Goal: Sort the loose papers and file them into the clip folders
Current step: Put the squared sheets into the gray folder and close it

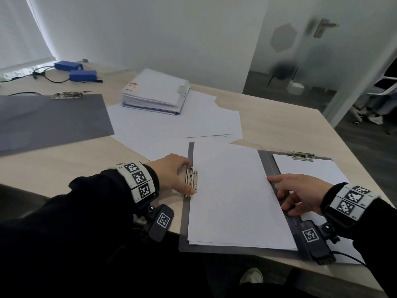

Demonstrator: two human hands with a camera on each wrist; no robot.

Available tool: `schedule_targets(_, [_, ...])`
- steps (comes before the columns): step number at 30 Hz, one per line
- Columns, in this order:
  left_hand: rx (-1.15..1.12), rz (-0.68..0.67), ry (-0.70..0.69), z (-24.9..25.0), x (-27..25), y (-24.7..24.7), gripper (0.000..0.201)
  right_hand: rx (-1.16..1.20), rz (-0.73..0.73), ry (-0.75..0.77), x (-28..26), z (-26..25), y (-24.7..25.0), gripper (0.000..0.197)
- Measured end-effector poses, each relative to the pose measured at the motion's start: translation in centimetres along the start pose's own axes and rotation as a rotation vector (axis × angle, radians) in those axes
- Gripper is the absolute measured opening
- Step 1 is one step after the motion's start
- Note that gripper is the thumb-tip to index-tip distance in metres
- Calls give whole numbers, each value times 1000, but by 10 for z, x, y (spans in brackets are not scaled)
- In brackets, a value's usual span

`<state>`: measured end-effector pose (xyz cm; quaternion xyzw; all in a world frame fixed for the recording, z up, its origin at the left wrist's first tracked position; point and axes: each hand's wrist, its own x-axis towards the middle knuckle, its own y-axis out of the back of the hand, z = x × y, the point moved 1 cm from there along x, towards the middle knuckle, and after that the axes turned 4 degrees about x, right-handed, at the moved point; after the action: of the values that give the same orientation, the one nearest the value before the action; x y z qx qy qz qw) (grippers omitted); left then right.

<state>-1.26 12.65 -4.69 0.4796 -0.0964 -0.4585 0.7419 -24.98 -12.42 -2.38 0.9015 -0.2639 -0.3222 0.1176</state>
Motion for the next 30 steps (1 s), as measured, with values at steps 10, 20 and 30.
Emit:
schedule_targets(10, [204, -9, 60, 8, 3, -1, 92, -16, 4, 12, 1, 2, 1, 26])
schedule_targets(20, [100, 2, 103, 9, -3, 2, 68, 68, 16, 26, -5, 7, 4, 34])
schedule_targets(30, [-619, 60, 85, 22, -7, -3, 62, -27, 36, 141, -33, 21, 0, 26])
